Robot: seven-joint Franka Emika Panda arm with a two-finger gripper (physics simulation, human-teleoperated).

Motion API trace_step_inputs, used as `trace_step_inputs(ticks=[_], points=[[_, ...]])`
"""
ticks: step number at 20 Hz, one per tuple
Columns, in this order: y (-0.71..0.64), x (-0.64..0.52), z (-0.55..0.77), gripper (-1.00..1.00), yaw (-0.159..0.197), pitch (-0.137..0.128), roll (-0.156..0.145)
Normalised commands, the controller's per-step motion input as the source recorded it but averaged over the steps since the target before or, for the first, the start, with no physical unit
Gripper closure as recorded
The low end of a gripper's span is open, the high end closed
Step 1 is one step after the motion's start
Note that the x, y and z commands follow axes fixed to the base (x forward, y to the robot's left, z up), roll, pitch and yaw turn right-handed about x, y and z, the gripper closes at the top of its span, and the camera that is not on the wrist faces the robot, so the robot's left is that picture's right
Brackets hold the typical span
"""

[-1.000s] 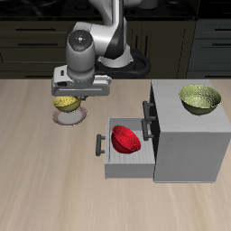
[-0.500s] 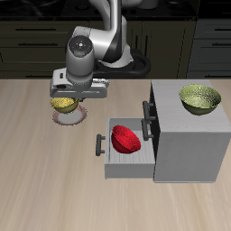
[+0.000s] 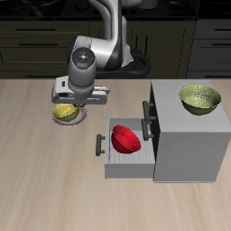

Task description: Place the yellow bowl on the plate

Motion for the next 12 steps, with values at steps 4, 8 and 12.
trace_step_inputs(ticks=[4, 8, 12], points=[[0.08, 0.01, -0.13, -1.0, -0.056, 0.046, -0.021], [0.14, 0.05, -0.02, -1.0, -0.016, 0.013, 0.013], [0.16, 0.08, 0.09, -1.0, -0.009, -0.013, 0.026]])
